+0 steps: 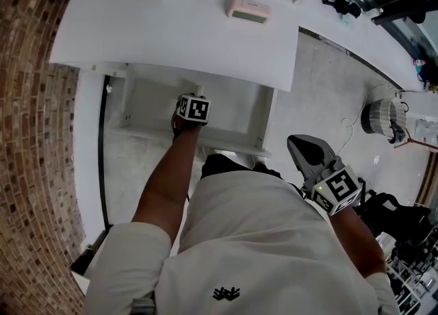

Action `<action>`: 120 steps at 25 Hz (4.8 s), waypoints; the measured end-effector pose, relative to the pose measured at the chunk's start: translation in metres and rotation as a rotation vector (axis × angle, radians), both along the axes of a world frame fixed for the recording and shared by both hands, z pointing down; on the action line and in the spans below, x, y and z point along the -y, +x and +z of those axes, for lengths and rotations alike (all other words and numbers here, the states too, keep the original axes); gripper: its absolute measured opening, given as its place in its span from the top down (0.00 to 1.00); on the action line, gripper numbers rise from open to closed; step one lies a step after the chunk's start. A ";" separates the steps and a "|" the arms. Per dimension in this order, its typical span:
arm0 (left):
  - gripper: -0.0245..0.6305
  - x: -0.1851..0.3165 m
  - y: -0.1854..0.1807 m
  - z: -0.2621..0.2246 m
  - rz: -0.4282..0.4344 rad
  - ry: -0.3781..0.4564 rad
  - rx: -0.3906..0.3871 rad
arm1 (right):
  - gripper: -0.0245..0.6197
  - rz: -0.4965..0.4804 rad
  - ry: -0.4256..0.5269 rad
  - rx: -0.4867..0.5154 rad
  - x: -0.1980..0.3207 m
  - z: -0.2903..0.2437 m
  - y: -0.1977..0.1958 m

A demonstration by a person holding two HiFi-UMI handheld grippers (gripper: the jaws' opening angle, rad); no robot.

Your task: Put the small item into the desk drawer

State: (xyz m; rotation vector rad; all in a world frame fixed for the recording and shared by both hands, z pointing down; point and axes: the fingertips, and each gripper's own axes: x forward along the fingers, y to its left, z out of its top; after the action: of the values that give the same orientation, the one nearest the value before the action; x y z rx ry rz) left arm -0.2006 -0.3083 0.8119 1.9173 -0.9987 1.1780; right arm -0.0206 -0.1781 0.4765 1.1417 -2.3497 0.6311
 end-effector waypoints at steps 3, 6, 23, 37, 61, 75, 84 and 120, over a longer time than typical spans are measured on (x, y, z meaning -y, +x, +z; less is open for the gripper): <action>0.75 -0.001 0.000 0.005 0.006 -0.006 0.014 | 0.94 0.015 -0.004 -0.001 -0.001 0.000 0.004; 0.75 -0.002 0.001 0.009 0.013 -0.012 0.023 | 0.94 0.021 -0.021 -0.013 -0.004 0.004 0.010; 0.67 -0.003 0.004 0.012 0.012 -0.005 0.054 | 0.94 0.044 -0.022 -0.004 -0.007 0.006 0.025; 0.64 -0.009 0.005 -0.035 -0.015 0.070 0.051 | 0.94 -0.042 0.021 0.051 -0.004 -0.003 0.032; 0.88 -0.112 0.022 -0.195 -0.207 0.318 -0.007 | 0.94 -0.286 0.079 0.153 -0.043 0.001 0.080; 0.95 -0.217 0.131 -0.303 -0.243 0.444 -0.378 | 0.94 -0.433 0.080 0.168 -0.095 0.000 0.109; 0.95 -0.275 0.176 -0.341 -0.167 0.438 -0.491 | 0.94 -0.473 0.085 0.187 -0.126 -0.008 0.113; 0.95 -0.296 0.197 -0.336 -0.136 0.419 -0.472 | 0.94 -0.519 0.119 0.186 -0.141 -0.014 0.112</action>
State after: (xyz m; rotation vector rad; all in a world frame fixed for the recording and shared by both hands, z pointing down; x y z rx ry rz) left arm -0.0039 -0.0122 0.4759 2.2581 -1.1436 0.4186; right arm 0.0912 -0.0372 0.4624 0.4870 -2.7195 0.4262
